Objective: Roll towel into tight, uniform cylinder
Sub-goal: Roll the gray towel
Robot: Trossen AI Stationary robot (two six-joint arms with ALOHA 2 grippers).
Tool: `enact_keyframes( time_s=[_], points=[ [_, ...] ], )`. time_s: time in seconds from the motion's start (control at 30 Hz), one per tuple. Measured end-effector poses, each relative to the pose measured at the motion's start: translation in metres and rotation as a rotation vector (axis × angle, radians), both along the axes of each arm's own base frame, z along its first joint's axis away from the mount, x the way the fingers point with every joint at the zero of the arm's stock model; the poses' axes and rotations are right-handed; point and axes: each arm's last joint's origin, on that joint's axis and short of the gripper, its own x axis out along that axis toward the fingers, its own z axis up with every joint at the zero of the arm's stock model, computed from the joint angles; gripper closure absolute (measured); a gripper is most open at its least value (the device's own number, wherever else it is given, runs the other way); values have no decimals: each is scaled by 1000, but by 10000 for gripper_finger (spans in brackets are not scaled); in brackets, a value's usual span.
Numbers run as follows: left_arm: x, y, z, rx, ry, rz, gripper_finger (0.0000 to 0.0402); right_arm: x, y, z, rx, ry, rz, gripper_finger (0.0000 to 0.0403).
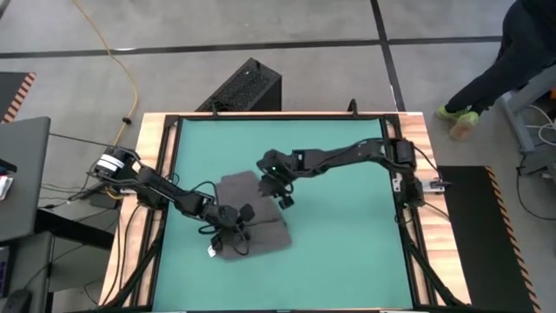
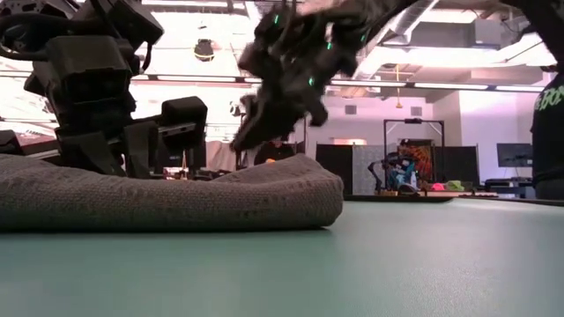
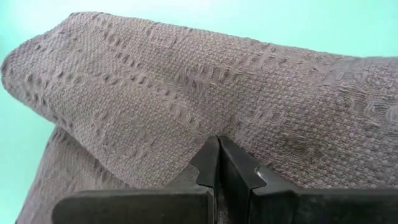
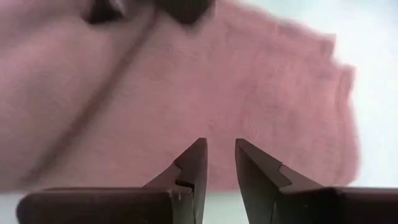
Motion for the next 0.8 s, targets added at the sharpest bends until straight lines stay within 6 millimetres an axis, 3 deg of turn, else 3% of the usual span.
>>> enact_keyframes(
  time_s=[0.17,0.37,0.5,0.67,0.8],
  points=[
    [-2,2,3,29,-1,26,402,10,-11,-30,22,2,-1,296],
    [-6,3,9,61,-1,31,401,10,-13,-48,62,78,-49,296],
    [-8,3,14,76,-13,20,402,7,-12,-49,101,135,-88,296],
    [-14,7,19,164,0,27,402,0,-3,-54,197,256,-198,296],
    [-21,10,22,230,46,23,401,2,21,-53,240,276,-225,296]
  ],
)
